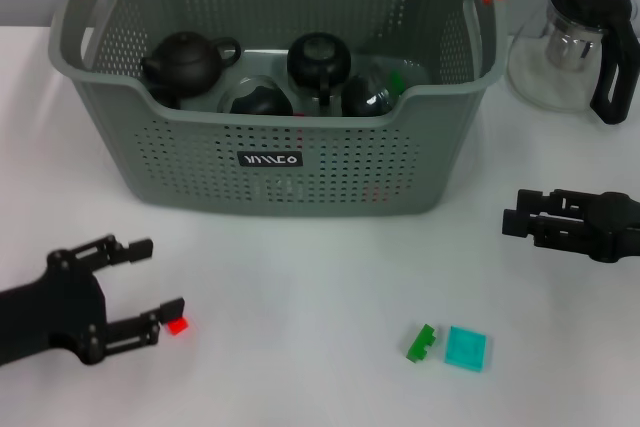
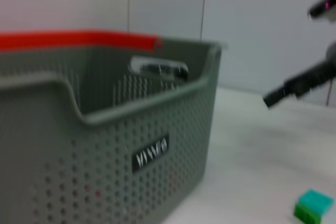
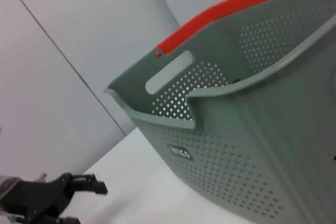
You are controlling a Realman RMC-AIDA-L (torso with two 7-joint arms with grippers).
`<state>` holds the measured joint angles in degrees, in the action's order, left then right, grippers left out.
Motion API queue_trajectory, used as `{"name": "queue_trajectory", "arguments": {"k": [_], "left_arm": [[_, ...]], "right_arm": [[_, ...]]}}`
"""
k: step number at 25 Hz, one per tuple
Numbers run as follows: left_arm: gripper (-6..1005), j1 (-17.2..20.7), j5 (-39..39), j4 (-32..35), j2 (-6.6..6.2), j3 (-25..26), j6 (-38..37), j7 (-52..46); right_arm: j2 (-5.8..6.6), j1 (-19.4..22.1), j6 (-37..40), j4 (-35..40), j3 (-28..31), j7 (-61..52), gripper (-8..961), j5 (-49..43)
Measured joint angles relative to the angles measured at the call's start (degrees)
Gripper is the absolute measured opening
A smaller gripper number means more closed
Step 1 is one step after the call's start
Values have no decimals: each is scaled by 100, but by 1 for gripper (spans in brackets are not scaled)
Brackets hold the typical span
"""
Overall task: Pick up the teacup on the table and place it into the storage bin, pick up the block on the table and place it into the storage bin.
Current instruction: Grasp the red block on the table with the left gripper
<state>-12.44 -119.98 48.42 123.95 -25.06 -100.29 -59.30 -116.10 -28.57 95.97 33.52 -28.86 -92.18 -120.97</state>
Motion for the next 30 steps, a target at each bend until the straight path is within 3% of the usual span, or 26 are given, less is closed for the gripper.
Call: {"name": "queue_trajectory", "arguments": {"k": [8, 11, 18, 30], "left_arm": [[779, 8, -286, -374, 31, -45, 240, 528], [618, 14, -346, -502, 41, -45, 367, 778], [571, 18, -413, -964, 42, -13, 1067, 1512], [506, -35, -438, -1138, 42, -44, 1497, 1639]], "right_arm": [[-26, -18, -53, -4, -21, -2, 683, -5], [-26, -40, -83, -4, -19, -16, 683, -5], [-38, -71, -97, -9, -50, -63, 684, -15], [-36, -22, -65, -3, -67, -92, 686, -15]]}}
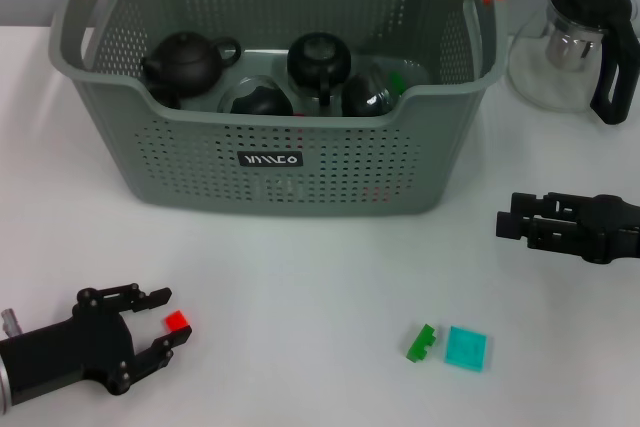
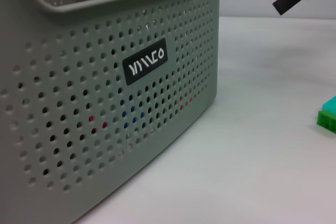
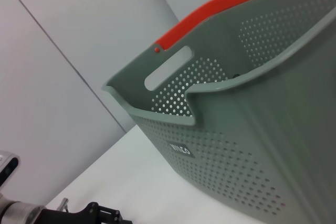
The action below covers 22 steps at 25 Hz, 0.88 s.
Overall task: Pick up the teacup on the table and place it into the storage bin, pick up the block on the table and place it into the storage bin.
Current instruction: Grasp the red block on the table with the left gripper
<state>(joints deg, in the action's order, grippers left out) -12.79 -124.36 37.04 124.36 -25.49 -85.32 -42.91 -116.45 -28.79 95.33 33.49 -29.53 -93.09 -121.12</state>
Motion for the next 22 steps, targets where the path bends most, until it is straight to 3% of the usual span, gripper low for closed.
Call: {"name": "queue_trajectory", "arguments": {"k": [14, 22], "left_arm": [[402, -52, -23, -132, 9, -41, 192, 97], [408, -60, -24, -164, 9, -149, 294, 104]], "right_arm": [[10, 5, 27, 0, 0, 2, 684, 1], [24, 5, 30, 0, 0, 2, 686, 1]]}}
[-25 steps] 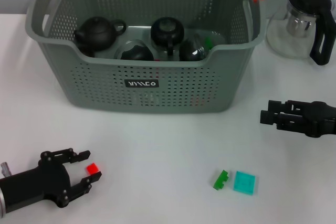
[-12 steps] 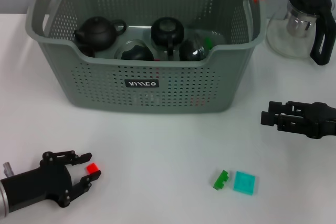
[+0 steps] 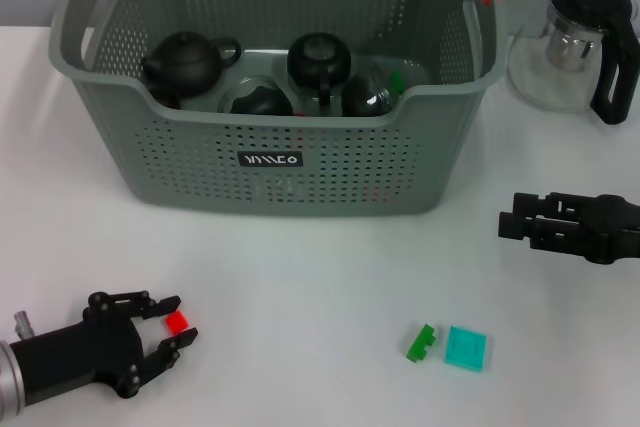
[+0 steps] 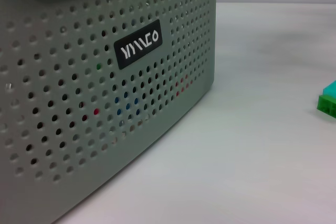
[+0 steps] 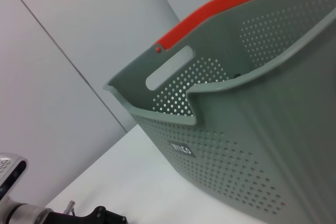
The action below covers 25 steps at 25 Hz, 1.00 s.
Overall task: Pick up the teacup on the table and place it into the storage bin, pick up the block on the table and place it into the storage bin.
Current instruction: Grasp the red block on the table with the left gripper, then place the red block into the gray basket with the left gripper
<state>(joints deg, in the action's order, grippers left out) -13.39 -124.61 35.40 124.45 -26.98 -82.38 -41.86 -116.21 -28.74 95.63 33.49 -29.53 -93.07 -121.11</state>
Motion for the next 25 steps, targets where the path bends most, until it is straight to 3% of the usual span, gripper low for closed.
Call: {"name": "queue_trajectory", "arguments": {"k": [5, 11, 14, 20, 25], "left_arm": [[410, -1, -4, 39, 0, -7, -28, -39], [213, -5, 4, 101, 0, 14, -36, -237], [199, -4, 8, 207, 0, 36, -201, -458], [190, -50, 55, 553, -52, 559, -1439, -930], [197, -437, 190, 495, -149, 793, -2717, -1824]], "right_arm": [[2, 0, 0, 0, 0, 0, 685, 0], [3, 0, 0, 8, 1, -29, 684, 0], [2, 0, -1, 23, 0, -64, 684, 0], [3, -17, 3, 33, 1, -66, 684, 0], [-6, -26, 7, 44, -6, -69, 685, -1]]}}
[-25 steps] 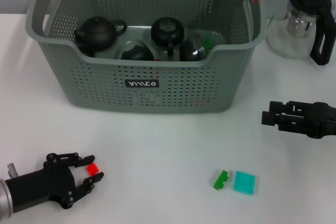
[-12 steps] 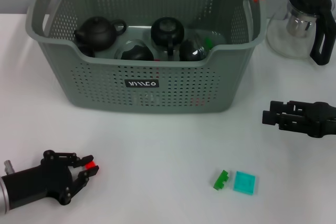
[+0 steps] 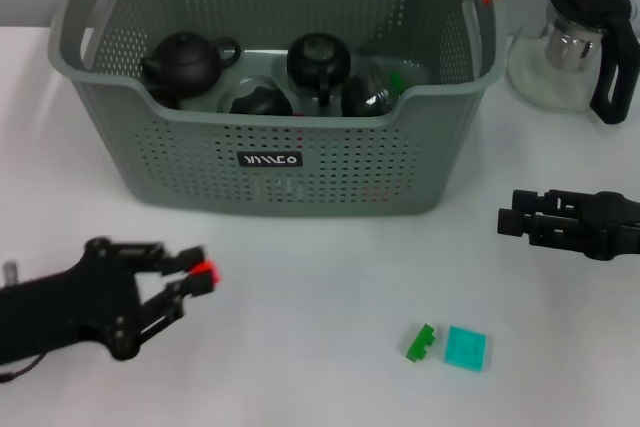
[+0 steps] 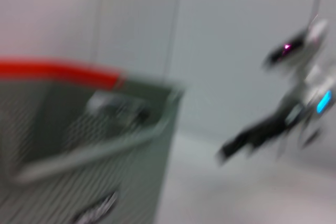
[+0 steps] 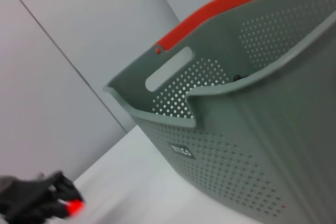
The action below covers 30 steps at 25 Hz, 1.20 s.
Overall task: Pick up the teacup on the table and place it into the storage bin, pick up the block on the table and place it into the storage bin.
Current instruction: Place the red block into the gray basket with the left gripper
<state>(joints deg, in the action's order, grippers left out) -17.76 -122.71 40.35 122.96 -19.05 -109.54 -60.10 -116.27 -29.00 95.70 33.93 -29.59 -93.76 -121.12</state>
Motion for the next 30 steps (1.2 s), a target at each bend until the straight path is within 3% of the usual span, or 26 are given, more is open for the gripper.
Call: {"name": "queue_trajectory", "arguments": {"k": [5, 8, 11, 14, 16, 19, 23, 26, 30], "left_arm": [[204, -628, 775, -396, -34, 16, -578, -1125], [208, -1024, 1373, -409, -35, 27, -525, -1964], [212, -1583, 1753, -98, -116, 17, -218, -2865], [216, -2131, 1704, 344, -394, -250, 284, -3673], [219, -2463, 1447, 796, -691, -853, 904, -4419], [223, -2773, 766, 1466, -844, -1470, 1532, -5085], [229, -3192, -558, 2067, -825, -2470, 2389, -5927], [233, -3479, -1614, 1999, -787, -3338, 2989, -6855], [238, -3573, -2424, 1962, -524, -3737, 3427, -7202]], "right_arm": [[0, -9, 2, 1, -11, -2, 684, 0], [0, -9, 2, -3, -17, 0, 685, 0], [-7, -5, 2, -4, -26, 12, 685, 0], [-10, -2, 2, 0, -59, 8, 685, 1], [-8, 4, 1, 0, -72, 8, 685, 1], [-3, 11, 1, 0, -77, 9, 686, 0], [2, -17, 2, 0, -76, 0, 686, -7], [0, -19, 2, 2, -75, -1, 686, -8], [-1, -22, -12, -4, -73, 12, 685, -9]]}}
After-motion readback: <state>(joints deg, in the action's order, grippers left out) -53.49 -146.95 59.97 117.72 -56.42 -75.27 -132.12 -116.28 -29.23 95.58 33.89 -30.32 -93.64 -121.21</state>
